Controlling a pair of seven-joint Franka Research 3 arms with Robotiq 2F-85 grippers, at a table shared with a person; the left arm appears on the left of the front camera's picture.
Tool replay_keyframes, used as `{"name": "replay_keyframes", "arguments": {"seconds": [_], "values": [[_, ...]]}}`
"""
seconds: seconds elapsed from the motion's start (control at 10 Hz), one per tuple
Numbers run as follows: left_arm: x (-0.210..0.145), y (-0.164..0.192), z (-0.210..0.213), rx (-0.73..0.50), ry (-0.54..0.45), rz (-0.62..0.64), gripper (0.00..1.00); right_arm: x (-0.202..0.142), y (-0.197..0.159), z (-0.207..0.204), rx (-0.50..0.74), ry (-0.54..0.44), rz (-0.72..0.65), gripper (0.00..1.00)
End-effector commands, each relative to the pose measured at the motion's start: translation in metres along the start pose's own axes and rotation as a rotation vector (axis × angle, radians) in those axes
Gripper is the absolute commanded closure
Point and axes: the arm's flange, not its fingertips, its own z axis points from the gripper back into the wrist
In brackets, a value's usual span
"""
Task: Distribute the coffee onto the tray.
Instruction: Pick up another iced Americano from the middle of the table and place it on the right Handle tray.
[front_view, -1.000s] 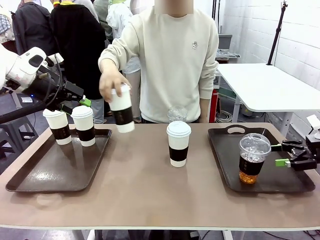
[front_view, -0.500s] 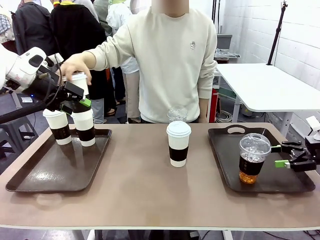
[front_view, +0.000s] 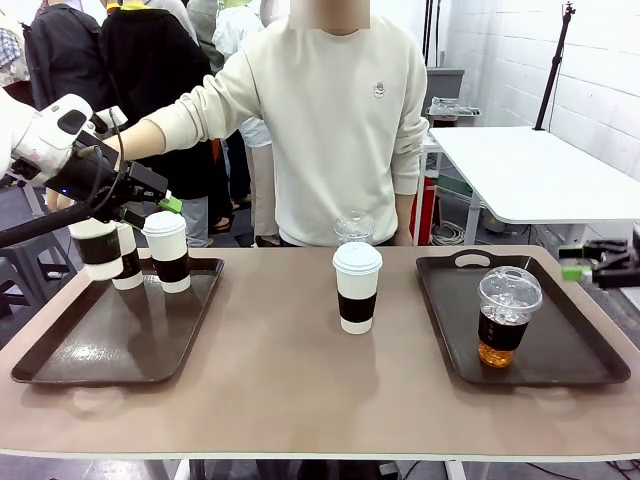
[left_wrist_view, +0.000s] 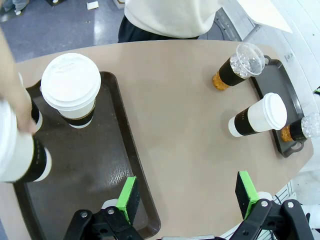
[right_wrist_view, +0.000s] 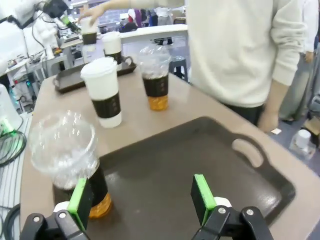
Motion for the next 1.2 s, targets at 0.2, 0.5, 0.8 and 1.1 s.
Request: {"name": "replay_keyframes", "arguments": {"seconds": [0.2,0.5,0.8,1.1], "values": [[0.000,0.001,-0.001,-0.015,0.003,0.005,0.00,0.078,-0.022,-0.026,-0.024,-0.014,0.077,0.00],[0.000,0.001,-0.001,-0.015,0.003,0.005,0.00,0.118,-0.054,-0.081,0.062,0.055,0.120,0.00],[0.000,0.001,-0.001,-0.015,0.003,0.005,0.00,0.137,-0.066,-0.124,0.145,0.116,0.130,0.00],[0.000,0.001,-0.001,-0.015,0.003,0.005,0.00,0.130,-0.053,-0.110,0.104,0.054,0.153,0.00]]}}
